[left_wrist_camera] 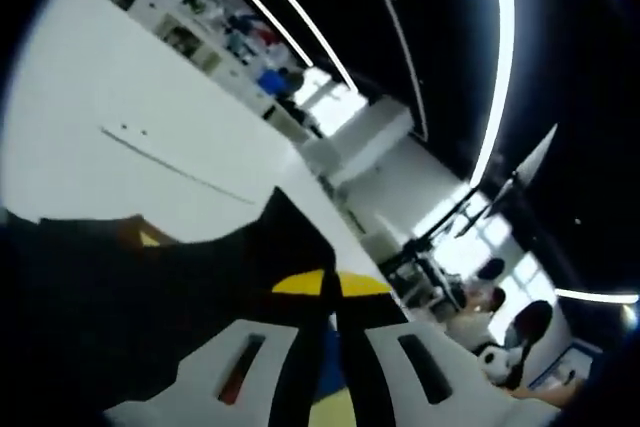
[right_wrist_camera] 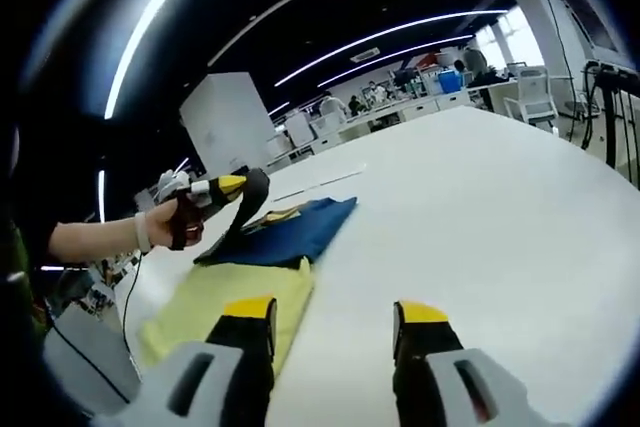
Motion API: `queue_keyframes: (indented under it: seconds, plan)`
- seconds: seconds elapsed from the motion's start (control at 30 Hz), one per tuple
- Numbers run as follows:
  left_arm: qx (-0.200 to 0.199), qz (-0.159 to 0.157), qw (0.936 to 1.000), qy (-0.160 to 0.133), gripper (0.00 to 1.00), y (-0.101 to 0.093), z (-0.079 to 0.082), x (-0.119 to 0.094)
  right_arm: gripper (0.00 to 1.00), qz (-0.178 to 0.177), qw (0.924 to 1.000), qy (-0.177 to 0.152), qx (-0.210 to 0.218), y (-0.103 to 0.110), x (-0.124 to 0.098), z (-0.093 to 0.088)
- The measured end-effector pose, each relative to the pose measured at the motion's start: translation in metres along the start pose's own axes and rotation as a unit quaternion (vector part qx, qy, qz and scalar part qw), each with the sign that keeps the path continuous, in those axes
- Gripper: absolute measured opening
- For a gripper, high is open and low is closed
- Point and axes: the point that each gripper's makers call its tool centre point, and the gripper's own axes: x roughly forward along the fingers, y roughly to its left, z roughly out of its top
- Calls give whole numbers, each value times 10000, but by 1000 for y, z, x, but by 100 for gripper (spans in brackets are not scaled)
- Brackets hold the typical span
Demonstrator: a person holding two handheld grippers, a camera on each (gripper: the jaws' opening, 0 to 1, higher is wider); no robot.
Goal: Fold the garment on the visible template until the final outline fits inside the template.
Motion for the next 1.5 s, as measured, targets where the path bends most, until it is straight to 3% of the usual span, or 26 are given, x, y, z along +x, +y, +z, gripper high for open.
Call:
queue_keyframes:
  seconds: [0.3, 0.5, 0.8, 0.97, 1.13, 1.33, 1.43, 1.5]
  plan:
    - [-58, -260, 9993, 245, 0, -22, -30, 29, 44, -16, 10000, -4, 36, -3, -3, -2]
    - [-156, -160, 9987, 451, 0, -15, -54, 40, 44, -115, 9999, -25, 123, -11, -12, -8]
    - [-153, -260, 9967, 755, 0, -24, -82, 56, 44, -206, 9995, -54, 212, -18, -16, -9]
    - [-117, -157, 9956, 920, 0, -14, -98, 59, 44, -225, 9995, -39, 227, -19, -16, -11]
    - [193, -120, 9917, 1264, 0, -7, -114, 58, 44, -221, 9994, -18, 260, -19, -14, -13]
    - [242, -118, 9905, 1350, 0, -4, -120, 58, 44, -182, 9994, -25, 282, -17, -10, -14]
    - [716, -168, 9868, 1442, 1, -2, -124, 58, 44, -174, 9995, -22, 277, -17, -9, -14]
    - [738, -236, 9861, 1470, 2, -5, -126, 58, 44, -183, 9994, -11, 294, -18, -9, -15]
